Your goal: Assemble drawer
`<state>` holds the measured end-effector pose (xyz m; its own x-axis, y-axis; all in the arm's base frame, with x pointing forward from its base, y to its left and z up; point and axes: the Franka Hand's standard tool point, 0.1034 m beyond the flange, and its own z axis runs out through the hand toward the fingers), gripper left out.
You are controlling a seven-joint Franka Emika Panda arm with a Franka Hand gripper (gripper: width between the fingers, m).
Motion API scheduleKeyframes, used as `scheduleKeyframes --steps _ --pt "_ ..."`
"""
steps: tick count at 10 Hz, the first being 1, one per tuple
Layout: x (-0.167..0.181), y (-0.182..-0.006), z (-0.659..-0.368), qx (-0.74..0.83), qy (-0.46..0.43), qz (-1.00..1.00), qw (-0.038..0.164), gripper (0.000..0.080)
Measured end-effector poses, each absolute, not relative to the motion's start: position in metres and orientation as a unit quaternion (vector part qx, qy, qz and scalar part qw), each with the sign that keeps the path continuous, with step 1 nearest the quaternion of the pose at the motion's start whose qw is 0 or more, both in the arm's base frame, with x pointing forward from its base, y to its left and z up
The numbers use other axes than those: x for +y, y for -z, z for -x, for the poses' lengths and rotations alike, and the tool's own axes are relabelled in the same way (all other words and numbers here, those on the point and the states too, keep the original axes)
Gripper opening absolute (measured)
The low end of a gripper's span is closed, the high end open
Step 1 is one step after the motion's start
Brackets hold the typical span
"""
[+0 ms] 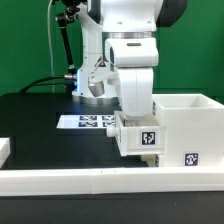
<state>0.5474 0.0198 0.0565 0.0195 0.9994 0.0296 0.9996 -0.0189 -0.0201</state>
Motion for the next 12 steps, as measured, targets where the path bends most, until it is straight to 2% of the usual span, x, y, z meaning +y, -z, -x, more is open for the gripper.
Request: scheduleKeyframes --steps 3,4,5,6,7,8,9,10,12 --pt "0.019 -0.056 -0.547 -0.699 0.004 0.715 0.017 0.0041" --pt "0.018 -0.057 -0.547 -0.697 0.004 0.717 0.018 0.0083" --pt "0.018 -0.059 -0.548 -0.691 0.005 0.722 0.016 0.028" --pt "0.019 -0.064 -0.55 -0.689 0.006 0.725 0.014 0.0415" --pt "0.021 -0.071 -0.552 -0.688 0.005 0.725 0.012 0.0415" --pt "0.021 -0.079 -0.553 -0.689 0.001 0.725 0.012 0.0582" --pt "0.017 -0.084 -0.555 -0.688 0.001 0.726 0.01 0.0629" --pt "0.009 -0.09 -0.553 -0.686 -0.012 0.727 0.017 0.0629" --pt "-0.004 -0.119 -0.577 -0.68 -0.029 0.732 0.023 0.0648"
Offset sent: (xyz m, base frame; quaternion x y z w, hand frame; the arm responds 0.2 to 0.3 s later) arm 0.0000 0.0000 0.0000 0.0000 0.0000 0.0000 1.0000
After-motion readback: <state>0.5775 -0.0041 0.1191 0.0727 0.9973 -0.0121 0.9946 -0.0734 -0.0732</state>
